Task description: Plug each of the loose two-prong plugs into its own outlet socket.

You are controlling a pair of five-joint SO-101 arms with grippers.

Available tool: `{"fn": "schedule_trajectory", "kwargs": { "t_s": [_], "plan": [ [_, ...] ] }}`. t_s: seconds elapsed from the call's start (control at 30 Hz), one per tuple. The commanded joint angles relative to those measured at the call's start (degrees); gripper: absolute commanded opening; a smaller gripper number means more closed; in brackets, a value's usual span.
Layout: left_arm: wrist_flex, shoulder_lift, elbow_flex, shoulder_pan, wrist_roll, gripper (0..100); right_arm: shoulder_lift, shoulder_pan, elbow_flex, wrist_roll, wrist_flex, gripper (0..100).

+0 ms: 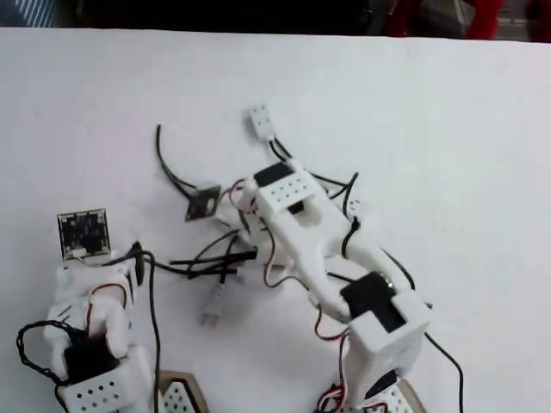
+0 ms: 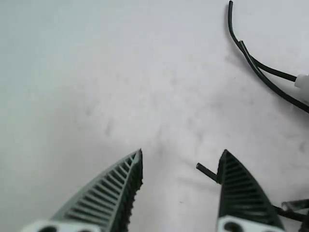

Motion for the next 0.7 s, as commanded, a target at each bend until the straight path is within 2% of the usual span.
{"fn": "schedule_trajectory", "kwargs": {
  "t_s": [0.0, 0.3, 0.53, 0.67],
  "plan": [
    [-0.88, -0.57, -0.44, -0.66, 0.44, 26, 5.14, 3.56, -6.07, 0.35, -1.54, 24.7],
    [-0.88, -0.57, -0.44, -0.57, 0.44, 26, 12.53, 2.95, -8.53, 0.35, -1.45, 23.8],
    [-0.88, -0.57, -0.44, -0.4, 0.44, 26, 13.76, 2.95, -8.97, 0.09, -1.54, 1.9],
    [-0.88, -0.57, -0.44, -0.4, 0.44, 26, 10.59, 4.35, -8.88, -0.26, -1.19, 1.5]
  ]
}}
